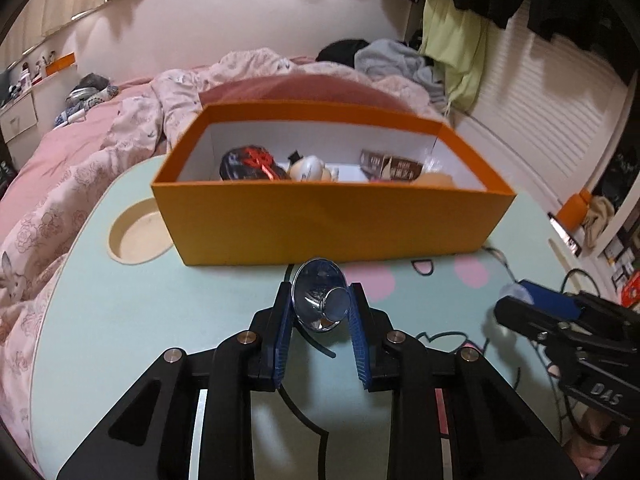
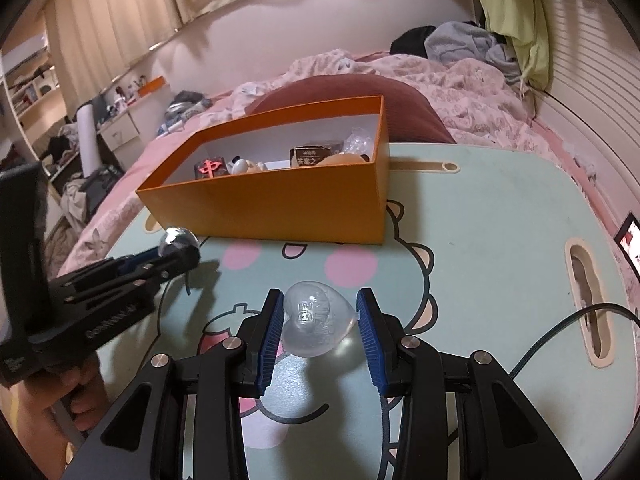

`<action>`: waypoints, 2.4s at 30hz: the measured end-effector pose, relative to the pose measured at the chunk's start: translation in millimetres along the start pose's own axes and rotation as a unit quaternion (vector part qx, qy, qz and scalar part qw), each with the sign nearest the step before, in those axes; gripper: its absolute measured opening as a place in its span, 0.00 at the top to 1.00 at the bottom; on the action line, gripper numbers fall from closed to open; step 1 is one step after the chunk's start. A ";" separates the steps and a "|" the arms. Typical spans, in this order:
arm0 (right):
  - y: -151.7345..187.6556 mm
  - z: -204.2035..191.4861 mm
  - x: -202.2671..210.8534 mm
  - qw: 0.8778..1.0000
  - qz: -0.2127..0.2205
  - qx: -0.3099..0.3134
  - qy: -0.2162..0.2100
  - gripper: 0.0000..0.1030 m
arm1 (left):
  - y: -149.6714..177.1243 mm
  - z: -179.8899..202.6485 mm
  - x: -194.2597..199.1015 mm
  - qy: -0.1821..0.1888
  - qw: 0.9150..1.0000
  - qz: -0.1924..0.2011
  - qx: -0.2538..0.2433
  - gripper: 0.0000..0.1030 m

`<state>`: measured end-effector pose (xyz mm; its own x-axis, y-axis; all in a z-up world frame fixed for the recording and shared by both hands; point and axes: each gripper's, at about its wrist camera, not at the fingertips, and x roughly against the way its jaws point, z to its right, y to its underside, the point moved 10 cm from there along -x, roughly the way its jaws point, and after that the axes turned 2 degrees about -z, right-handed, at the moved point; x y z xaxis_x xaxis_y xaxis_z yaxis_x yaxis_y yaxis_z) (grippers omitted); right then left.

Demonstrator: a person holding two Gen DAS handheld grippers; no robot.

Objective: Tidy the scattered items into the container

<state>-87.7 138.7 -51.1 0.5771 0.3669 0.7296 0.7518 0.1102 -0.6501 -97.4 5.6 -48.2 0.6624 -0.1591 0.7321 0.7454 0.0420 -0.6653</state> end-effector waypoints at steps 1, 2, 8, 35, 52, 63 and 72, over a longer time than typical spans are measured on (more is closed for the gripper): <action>-0.1 -0.4 0.6 1.000 0.001 0.002 0.001 0.65 | -1.4 0.6 2.9 0.002 1.000 0.003 0.000 0.73; -0.6 -0.7 0.7 1.000 0.001 0.003 0.001 0.65 | -3.3 1.4 5.7 0.005 1.000 0.006 -0.001 0.73; -8.3 -2.7 5.7 1.000 0.011 0.013 0.004 0.65 | -23.8 8.6 21.8 0.007 0.999 0.027 -0.022 0.73; -133.8 -24.2 -69.6 0.995 -0.061 0.048 0.070 0.64 | -120.5 -29.5 -24.4 -0.036 0.999 -0.035 -0.019 0.73; -125.3 -19.1 -64.0 0.991 -0.059 0.066 0.102 0.29 | -108.3 -50.5 -24.6 -0.039 0.998 -0.052 0.018 0.39; -107.7 -27.6 -32.7 0.992 -0.046 0.083 0.083 0.29 | -98.6 -43.2 6.7 -0.036 0.999 -0.029 0.010 0.39; -22.5 -31.8 7.0 0.991 -0.055 0.105 0.053 0.22 | -26.4 -17.2 28.3 -0.039 0.999 -0.026 -0.005 0.31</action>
<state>-90.4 109.4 -24.7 0.5337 0.2444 0.8096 0.7351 0.3391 -0.5870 -99.6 -16.9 -12.4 0.6276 -0.0828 0.7741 0.7779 0.0263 -0.6279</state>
